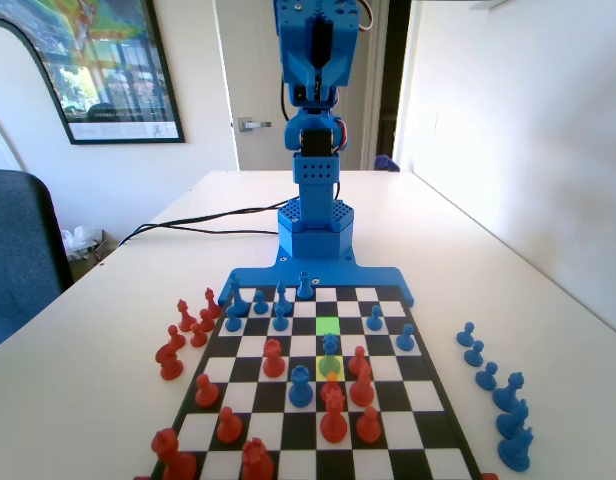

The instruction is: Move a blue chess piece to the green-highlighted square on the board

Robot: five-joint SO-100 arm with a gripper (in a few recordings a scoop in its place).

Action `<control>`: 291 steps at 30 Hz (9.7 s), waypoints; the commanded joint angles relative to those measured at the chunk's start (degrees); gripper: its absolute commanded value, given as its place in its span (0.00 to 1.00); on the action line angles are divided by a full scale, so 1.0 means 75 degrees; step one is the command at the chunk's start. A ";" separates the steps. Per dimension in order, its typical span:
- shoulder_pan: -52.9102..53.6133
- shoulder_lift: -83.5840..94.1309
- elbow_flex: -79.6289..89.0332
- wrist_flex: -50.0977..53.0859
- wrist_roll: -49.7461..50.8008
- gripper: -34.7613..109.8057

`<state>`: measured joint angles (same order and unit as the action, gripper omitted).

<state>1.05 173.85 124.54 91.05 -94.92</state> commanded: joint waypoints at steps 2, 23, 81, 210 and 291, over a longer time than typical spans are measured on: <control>0.0047 0.0141 0.0035 -0.0105 -0.0094 0.28; 0.0012 0.0141 0.0035 -0.0105 -0.0094 0.27; -0.0188 -1.0793 -0.4383 -0.1441 0.0703 0.31; -0.0422 -1.2797 -0.2402 -0.4840 0.0480 0.25; -0.0504 -1.0348 0.1137 -0.5707 -0.0141 0.31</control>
<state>-1.93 92.11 133.33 48.34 -95.36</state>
